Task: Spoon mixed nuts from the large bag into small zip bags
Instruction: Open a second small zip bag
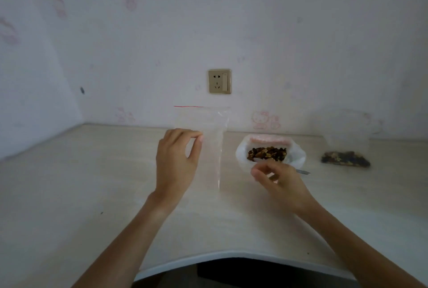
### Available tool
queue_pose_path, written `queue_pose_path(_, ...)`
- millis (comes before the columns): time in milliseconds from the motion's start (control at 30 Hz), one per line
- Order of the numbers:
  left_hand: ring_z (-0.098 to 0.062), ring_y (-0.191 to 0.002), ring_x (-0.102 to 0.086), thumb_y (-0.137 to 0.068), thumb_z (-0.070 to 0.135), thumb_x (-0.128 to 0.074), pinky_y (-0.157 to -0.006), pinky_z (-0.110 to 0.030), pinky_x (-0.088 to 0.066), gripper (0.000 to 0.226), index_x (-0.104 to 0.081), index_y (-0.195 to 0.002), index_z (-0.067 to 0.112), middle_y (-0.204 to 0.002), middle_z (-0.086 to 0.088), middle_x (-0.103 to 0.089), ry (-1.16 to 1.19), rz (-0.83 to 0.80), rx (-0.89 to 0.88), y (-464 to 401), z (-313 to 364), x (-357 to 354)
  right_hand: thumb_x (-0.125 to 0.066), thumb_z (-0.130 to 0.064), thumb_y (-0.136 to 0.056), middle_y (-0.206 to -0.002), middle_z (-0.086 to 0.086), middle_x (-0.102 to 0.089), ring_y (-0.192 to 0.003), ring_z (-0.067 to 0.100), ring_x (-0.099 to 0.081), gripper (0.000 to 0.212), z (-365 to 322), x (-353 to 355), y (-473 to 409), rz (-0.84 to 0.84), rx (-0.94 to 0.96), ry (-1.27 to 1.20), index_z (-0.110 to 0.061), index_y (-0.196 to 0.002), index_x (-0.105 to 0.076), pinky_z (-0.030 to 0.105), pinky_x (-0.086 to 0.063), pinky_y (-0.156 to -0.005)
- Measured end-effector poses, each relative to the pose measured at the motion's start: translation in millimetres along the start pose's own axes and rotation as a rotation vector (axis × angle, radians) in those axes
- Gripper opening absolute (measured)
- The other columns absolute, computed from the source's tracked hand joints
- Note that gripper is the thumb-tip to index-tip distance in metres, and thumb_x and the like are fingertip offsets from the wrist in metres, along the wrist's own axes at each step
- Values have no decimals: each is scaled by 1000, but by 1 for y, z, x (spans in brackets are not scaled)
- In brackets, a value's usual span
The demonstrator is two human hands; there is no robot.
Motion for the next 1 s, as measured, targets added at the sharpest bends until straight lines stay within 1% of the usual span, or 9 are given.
queue_pose_path(133,-18,-95,-63,-97,20,-70,-82,-35,-48,5,-75,-98,19,-97,8,-70,-9,5,-202,-3,67,-19,-65,-55,-94,-107,-1,-78,-102,15,-73,43,-21,29,-12,90,-140,-525,-18,-114,-72,30,-57,-90)
queue_pose_path(267,-16,-94,-65,-97,27,-70,-78,-39,-52,12,-72,-108,22,-100,10,-69,98,-99,-249,6,110,-46,-66,-24,-99,-107,14,-77,-103,28,-74,23,-29,43,-11,147,-204,-658,-11,-118,-68,42,-58,-93)
queue_pose_path(400,-8,-65,-73,-89,61,-70,-59,-34,-59,55,-43,-129,34,-90,15,-71,526,-203,254,4,92,-64,-52,1,-103,-93,6,-77,-90,16,-72,21,-29,72,-4,232,-96,-557,-7,-102,-71,29,-57,-85)
queue_pose_path(533,-25,-53,-72,-75,80,-67,-47,-35,-56,70,-51,-121,31,-76,-1,-74,724,-266,616,-9,71,-73,-51,3,-103,-94,12,-76,-89,17,-71,21,-28,88,4,206,-46,-501,3,-100,-71,28,-56,-86)
queue_pose_path(633,-23,-54,-73,-77,66,-78,-46,-32,-56,52,-67,-105,23,-71,-2,-74,684,-429,594,-9,82,-86,-51,-2,-104,-101,15,-75,-95,20,-69,23,-30,89,7,169,-50,-469,-3,-100,-73,39,-53,-95)
queue_pose_path(733,-19,-53,-73,-87,36,-82,-49,-37,-56,24,-68,-93,18,-66,0,-73,613,-399,510,-8,88,-85,-67,-16,-97,-111,-1,-74,-110,15,-68,18,-33,85,8,84,-121,-380,-20,-113,-71,39,-52,-102)
queue_pose_path(833,-14,-51,-71,-89,23,-80,-53,-33,-57,16,-65,-85,20,-59,3,-71,547,-305,462,-10,87,-79,-88,-44,-72,-129,-16,-63,-124,5,-59,71,-37,71,13,-103,-163,-279,-33,-134,-56,31,-50,-103)
queue_pose_path(900,-8,-51,-68,-88,23,-78,-57,-28,-55,18,-62,-82,25,-54,8,-69,480,-244,390,-15,90,-73,-90,-61,-61,-129,-23,-60,-124,-3,-56,87,-42,69,15,-97,-170,-260,-38,-136,-53,26,-49,-101)
queue_pose_path(1000,-7,-49,-69,-90,20,-75,-57,-31,-55,20,-58,-83,28,-52,8,-66,502,-223,350,-17,94,-69,-78,-61,-76,-111,-21,-67,-101,-7,-62,56,-46,82,10,130,-181,-200,-29,-120,-63,10,-49,-78)
Point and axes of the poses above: each hand's wrist, its own y-axis away from the middle knuckle, its own x-axis out of the back of the hand, z = x × y, the point moved 9 cm from there along -y, towards the middle knuckle
